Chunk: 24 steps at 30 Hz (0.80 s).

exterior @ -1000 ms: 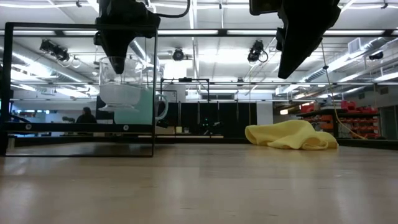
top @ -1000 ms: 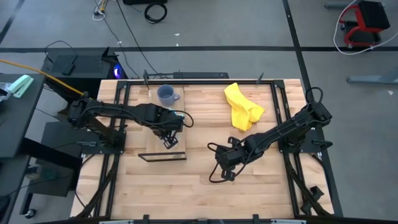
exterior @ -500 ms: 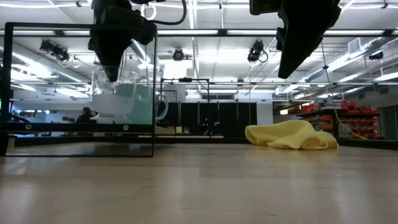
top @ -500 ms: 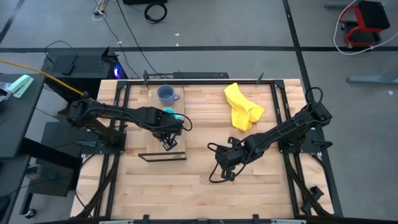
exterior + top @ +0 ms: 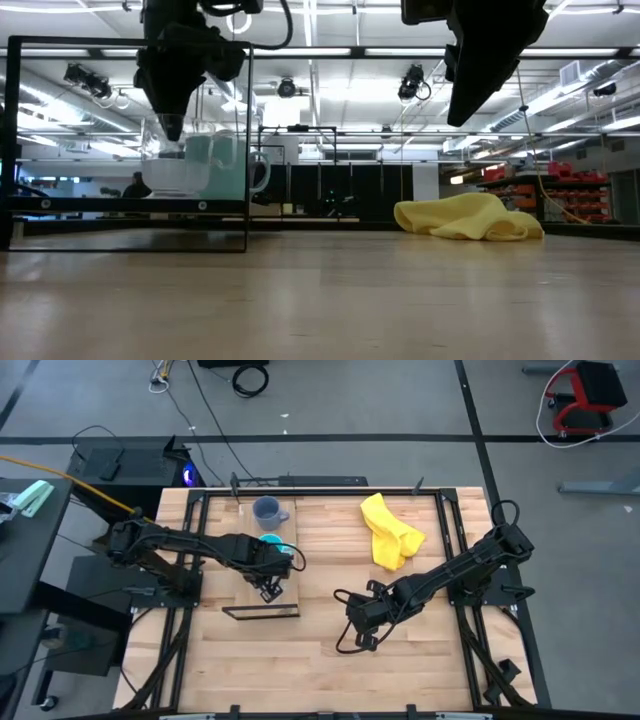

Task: Stack small to large cups/mugs on shelf
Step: Put the transparent mug on the shelf, then return to Home Position

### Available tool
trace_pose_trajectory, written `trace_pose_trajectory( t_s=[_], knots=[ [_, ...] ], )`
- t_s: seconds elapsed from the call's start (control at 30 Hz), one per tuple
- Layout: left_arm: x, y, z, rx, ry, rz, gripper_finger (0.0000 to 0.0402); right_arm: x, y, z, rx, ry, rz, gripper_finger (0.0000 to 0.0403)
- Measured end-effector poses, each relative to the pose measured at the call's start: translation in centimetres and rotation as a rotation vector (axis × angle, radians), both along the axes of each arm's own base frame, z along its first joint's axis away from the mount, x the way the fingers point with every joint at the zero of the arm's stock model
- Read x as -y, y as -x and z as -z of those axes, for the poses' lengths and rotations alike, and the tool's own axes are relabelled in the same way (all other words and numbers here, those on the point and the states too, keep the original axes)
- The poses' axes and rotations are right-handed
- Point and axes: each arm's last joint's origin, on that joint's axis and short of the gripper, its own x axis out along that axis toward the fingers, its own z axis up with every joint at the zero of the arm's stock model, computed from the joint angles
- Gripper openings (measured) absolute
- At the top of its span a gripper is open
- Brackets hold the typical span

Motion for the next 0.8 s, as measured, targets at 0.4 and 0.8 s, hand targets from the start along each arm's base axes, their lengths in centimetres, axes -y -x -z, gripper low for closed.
trace_pose_trajectory(
  t_s=[0.4, 0.8],
  knots=[
    [0.0, 0.3, -1.2, 0.047, 0.006, 0.0, 0.0051, 0.0, -0.1, 0.0, 0.005, -0.002, 0.001, 0.0083],
    [-0.1, 1.3, -2.4, 0.084, 0.011, -0.034, 0.0074, 0.0, -0.1, 0.0, 0.007, -0.001, -0.003, 0.0083]
  ],
)
